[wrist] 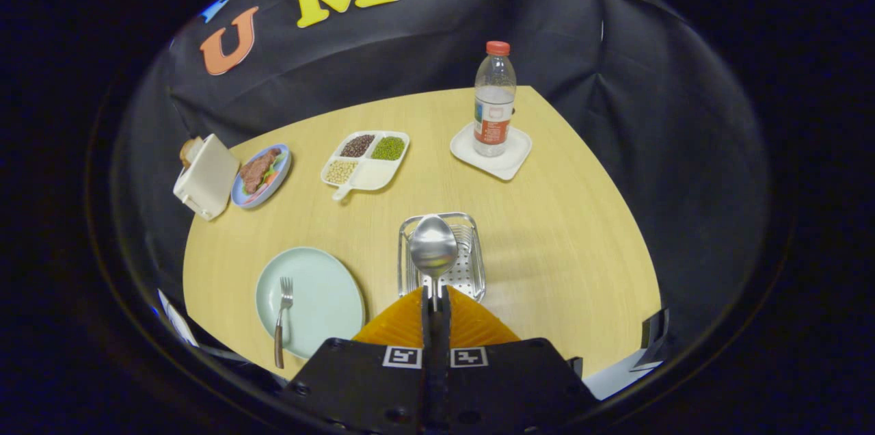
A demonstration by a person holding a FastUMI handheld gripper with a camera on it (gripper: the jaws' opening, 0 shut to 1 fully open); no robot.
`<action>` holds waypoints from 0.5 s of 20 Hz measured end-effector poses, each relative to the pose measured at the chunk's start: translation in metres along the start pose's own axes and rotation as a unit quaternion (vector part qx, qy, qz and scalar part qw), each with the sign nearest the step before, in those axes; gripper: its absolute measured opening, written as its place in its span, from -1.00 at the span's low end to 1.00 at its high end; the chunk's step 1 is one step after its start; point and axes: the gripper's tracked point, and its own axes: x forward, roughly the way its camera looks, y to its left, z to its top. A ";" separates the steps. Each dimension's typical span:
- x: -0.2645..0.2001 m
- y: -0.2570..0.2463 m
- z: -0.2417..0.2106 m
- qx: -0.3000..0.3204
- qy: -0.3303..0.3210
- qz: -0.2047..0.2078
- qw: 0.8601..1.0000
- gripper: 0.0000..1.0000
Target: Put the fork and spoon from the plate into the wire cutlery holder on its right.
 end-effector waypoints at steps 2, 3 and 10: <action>0.002 0.000 0.004 0.001 -0.011 -0.002 1.000 -0.96; 0.001 0.002 0.008 0.002 -0.017 -0.002 1.000 -0.92; -0.024 0.012 0.033 -0.016 -0.106 -0.006 0.994 -0.25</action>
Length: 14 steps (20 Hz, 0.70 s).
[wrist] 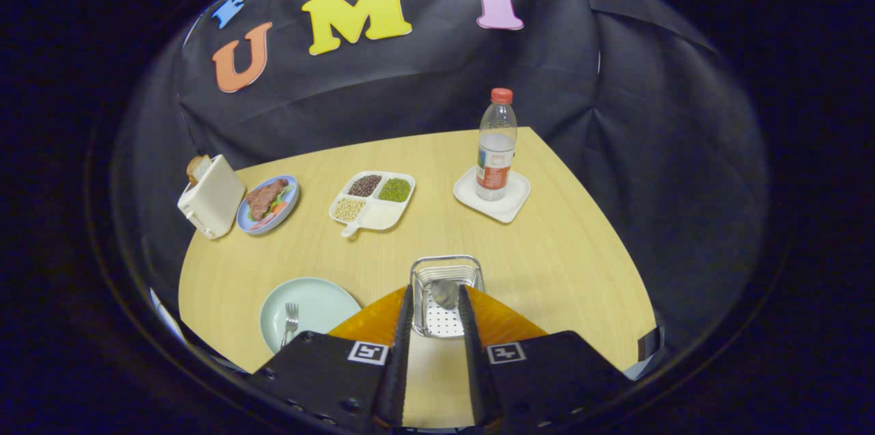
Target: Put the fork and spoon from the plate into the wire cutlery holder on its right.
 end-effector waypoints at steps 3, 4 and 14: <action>-0.012 0.007 0.004 -0.004 -0.022 -0.001 1.000 0.21; -0.016 0.010 0.006 -0.005 -0.029 -0.001 1.000 0.36; -0.016 0.098 -0.028 -0.035 -0.018 0.027 0.999 0.94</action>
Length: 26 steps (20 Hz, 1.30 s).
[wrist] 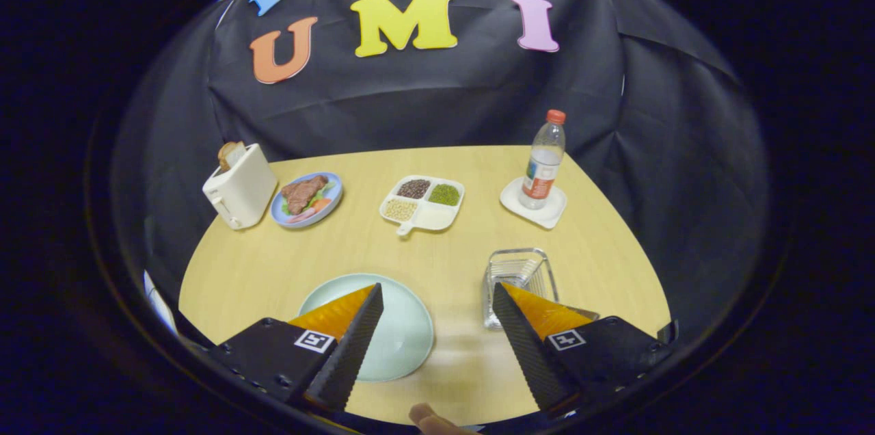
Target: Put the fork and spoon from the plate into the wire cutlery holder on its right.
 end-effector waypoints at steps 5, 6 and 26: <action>0.016 0.053 -0.030 -0.017 0.034 0.021 0.999 0.94; 0.021 0.064 -0.038 -0.018 0.046 0.026 0.998 0.94; 0.066 0.127 -0.154 -0.002 0.204 0.024 0.979 0.36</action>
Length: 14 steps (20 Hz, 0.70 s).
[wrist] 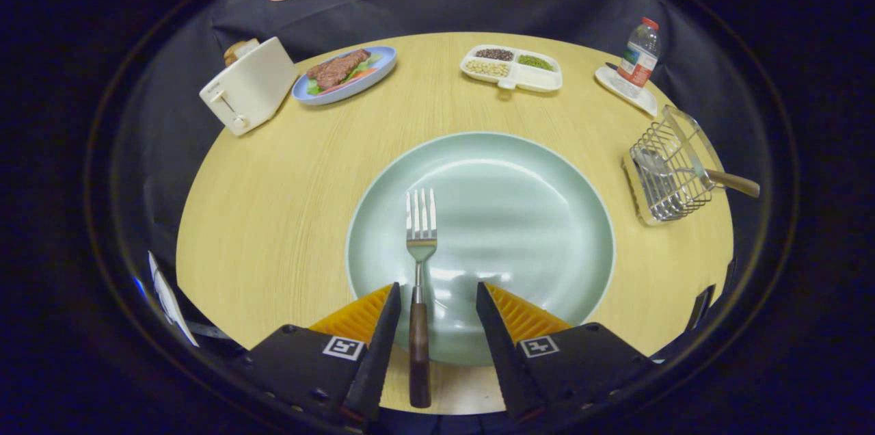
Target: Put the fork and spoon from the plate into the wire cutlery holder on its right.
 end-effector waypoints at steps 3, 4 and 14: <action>0.002 0.002 -0.001 -0.008 0.005 0.001 1.000 -0.16; 0.004 0.005 -0.003 -0.012 0.010 0.004 1.000 -0.30; -0.014 0.006 0.010 -0.046 -0.003 0.008 0.999 -0.97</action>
